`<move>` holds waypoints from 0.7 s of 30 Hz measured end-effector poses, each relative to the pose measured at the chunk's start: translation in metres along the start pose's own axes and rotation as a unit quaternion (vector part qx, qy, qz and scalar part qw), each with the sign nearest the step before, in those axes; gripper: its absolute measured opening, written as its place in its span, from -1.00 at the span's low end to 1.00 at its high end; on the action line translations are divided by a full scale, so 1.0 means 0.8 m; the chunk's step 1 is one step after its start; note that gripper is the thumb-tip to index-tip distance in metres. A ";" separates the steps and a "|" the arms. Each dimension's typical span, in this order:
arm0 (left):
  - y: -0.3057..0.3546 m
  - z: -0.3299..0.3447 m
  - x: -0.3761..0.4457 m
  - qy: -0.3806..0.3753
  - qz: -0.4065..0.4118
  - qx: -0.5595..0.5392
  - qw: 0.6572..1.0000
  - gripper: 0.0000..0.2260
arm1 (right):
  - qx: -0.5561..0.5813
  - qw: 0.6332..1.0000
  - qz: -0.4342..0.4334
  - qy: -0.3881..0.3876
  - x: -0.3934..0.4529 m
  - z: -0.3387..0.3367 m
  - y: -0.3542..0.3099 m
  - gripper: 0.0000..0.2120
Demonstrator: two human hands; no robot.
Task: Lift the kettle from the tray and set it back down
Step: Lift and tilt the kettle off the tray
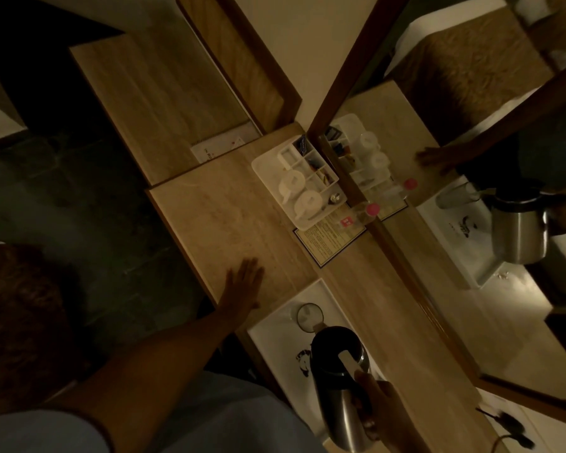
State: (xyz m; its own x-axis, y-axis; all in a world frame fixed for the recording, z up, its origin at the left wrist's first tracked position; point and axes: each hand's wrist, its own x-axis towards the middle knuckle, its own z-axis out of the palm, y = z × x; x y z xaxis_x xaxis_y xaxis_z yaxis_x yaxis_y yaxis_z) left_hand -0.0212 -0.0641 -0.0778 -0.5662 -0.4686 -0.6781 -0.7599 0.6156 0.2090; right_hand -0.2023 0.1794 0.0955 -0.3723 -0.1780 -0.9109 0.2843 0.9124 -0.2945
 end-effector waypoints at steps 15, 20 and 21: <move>-0.001 0.001 -0.001 0.009 -0.002 0.006 1.000 -0.18 | -0.032 0.999 0.003 -0.003 -0.015 0.002 -0.017 -0.41; -0.001 0.002 -0.002 0.011 -0.003 0.004 1.000 -0.19 | -0.045 0.999 -0.001 -0.004 -0.018 0.002 -0.021 -0.45; 0.000 0.002 -0.002 0.011 -0.004 0.002 1.000 -0.19 | -0.048 0.999 -0.002 -0.004 -0.019 0.002 -0.022 -0.45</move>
State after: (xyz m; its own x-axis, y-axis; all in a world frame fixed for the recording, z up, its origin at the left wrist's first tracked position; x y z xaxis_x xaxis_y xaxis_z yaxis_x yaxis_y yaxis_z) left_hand -0.0197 -0.0625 -0.0778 -0.5671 -0.4875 -0.6638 -0.7632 0.6141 0.2011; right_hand -0.1999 0.1656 0.1139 -0.3665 -0.1843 -0.9120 0.1965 0.9428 -0.2695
